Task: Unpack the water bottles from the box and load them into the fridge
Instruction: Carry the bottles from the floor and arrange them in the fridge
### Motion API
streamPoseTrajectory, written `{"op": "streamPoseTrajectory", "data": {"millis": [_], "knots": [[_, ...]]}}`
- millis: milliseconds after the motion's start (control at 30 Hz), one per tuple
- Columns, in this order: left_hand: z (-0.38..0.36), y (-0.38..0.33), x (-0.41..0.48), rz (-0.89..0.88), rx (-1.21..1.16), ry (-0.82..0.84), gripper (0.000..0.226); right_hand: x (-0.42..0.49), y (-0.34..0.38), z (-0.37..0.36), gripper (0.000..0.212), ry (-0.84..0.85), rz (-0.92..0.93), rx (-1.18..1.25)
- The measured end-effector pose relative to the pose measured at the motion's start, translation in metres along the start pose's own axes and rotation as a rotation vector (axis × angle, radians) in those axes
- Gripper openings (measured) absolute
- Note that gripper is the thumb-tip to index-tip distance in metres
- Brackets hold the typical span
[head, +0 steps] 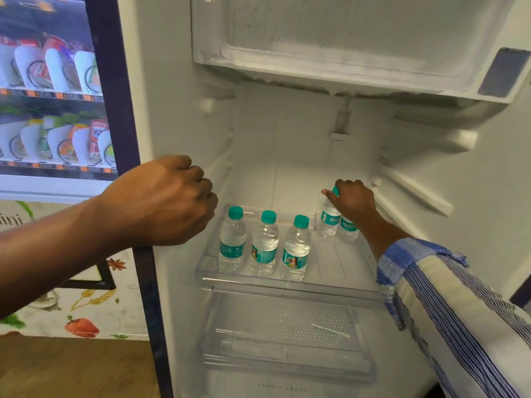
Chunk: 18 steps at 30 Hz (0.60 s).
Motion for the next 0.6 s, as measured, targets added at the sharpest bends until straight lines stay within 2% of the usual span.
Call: {"op": "streamPoseTrajectory", "data": {"millis": [333, 600], "knots": [[-0.004, 0.002, -0.002, 0.006, -0.018, 0.027, 0.035, -0.027, -0.018, 0.026, 0.053, 0.031, -0.057, 0.203], [-0.003, 0.002, -0.001, 0.005, 0.007, 0.004, 0.038, -0.076, -0.011, 0.068, 0.038, 0.127, 0.260, 0.345]]}}
Point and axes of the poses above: each hand's wrist, its own x-axis towards the middle knuckle, its own z-axis out of the back of the hand, y = z × x, the point moved 4 cm from there along x, towards the middle knuckle, and after that the axes turned 14 degrees about -x, right-handed, at the moved point
